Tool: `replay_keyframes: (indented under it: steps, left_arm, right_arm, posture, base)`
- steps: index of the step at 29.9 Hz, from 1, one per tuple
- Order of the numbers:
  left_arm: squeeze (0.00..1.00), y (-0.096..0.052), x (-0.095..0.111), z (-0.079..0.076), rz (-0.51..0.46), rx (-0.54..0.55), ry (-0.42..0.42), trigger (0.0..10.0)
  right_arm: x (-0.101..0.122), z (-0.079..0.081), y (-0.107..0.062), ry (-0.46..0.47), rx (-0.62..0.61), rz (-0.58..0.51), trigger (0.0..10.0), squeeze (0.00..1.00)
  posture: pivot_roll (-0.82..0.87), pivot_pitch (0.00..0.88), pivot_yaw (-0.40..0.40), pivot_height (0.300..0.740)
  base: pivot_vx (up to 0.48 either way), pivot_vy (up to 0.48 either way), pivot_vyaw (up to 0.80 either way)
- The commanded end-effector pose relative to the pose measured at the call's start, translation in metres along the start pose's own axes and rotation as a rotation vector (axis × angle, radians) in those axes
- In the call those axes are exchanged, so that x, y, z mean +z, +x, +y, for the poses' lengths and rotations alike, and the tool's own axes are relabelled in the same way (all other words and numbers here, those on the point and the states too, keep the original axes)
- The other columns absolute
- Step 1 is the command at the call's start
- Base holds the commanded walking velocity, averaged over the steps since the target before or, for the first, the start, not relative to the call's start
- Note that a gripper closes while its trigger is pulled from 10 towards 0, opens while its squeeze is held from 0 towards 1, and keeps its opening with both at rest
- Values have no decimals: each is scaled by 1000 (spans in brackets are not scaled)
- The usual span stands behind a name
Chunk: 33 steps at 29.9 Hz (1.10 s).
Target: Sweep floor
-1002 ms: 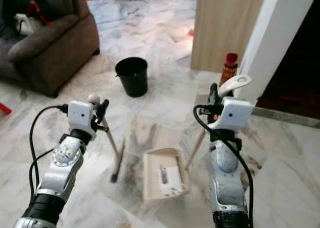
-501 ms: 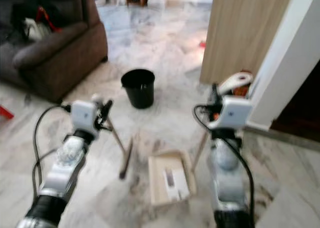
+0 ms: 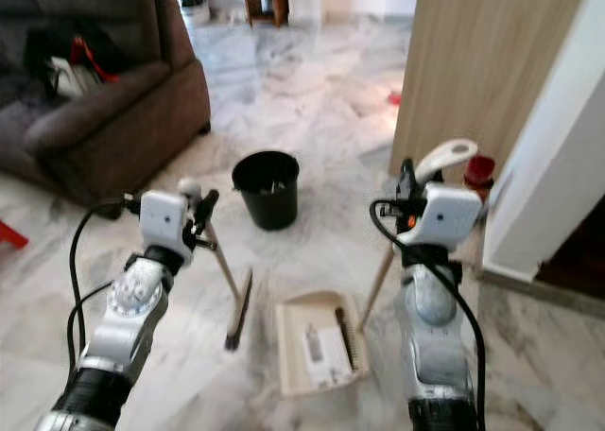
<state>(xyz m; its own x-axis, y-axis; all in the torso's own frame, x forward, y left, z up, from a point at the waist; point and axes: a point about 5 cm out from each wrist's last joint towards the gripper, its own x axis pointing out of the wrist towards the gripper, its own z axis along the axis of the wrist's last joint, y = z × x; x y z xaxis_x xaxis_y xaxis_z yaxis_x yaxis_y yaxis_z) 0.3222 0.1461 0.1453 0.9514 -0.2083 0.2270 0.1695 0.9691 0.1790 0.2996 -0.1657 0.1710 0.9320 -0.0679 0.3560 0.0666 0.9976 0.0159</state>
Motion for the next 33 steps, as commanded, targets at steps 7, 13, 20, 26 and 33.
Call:
replay_keyframes:
  steps: [7,13,20,26,33]
  left_arm:
    - [0,4,11,3,-49,7,16,10000]
    - [0,4,10,3,-49,8,16,10000]
    - [0,5,11,2,-55,5,27,10000]
    - [0,4,12,2,-59,5,30,10000]
    - [0,3,12,3,-59,8,32,10000]
  right_arm:
    - [14,6,4,49,10,-69,10000,0]
    - [14,7,4,39,18,-71,10000,0]
    - [14,8,5,52,23,-72,10000,0]
    - [14,8,5,51,22,-71,10000,0]
    - [14,9,6,54,28,-72,10000,0]
  posture:
    - [3,68,110,740]
    - [6,68,108,740]
    - [9,67,106,740]
    - [10,69,105,740]
    - [13,70,105,740]
  base:
    - [480,0,0]
    - [480,0,79]
    - [480,0,215]
    - [480,0,0]
    - [480,0,0]
